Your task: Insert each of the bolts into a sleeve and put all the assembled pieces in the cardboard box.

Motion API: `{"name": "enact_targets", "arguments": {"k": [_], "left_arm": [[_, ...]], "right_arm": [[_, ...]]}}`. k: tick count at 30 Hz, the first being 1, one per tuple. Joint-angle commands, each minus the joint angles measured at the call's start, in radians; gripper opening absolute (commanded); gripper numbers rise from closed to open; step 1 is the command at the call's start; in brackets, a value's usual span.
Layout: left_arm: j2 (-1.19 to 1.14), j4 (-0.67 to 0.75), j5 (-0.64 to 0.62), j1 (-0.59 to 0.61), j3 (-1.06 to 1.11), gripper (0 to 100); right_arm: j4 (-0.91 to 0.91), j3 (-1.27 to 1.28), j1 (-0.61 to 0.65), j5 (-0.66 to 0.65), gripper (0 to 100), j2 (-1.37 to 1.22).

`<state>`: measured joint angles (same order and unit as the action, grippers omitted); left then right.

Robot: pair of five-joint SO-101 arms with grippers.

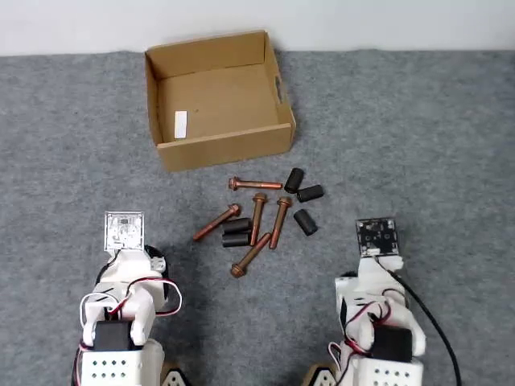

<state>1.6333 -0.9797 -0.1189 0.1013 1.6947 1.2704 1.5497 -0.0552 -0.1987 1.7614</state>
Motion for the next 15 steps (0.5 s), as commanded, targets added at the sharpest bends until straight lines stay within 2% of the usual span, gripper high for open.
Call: {"name": "enact_targets", "arguments": {"k": [1, 6, 10, 15], "left_arm": [[0.011, 0.002, -0.005, 0.002, -0.005, 0], [0.011, 0.002, -0.005, 0.002, -0.005, 0], [0.011, 0.002, -0.005, 0.002, -0.005, 0], [0.011, 0.002, -0.005, 0.002, -0.005, 0]], "right_arm": [[-0.016, -0.17, -0.008, -0.035, 0.8, -0.022], [0.064, -0.382, 0.059, -0.034, 0.8, -0.209], [0.145, -0.615, 0.113, 0.052, 0.8, -0.479], [0.249, -0.887, 0.22, 0.069, 0.8, -0.8]]}}
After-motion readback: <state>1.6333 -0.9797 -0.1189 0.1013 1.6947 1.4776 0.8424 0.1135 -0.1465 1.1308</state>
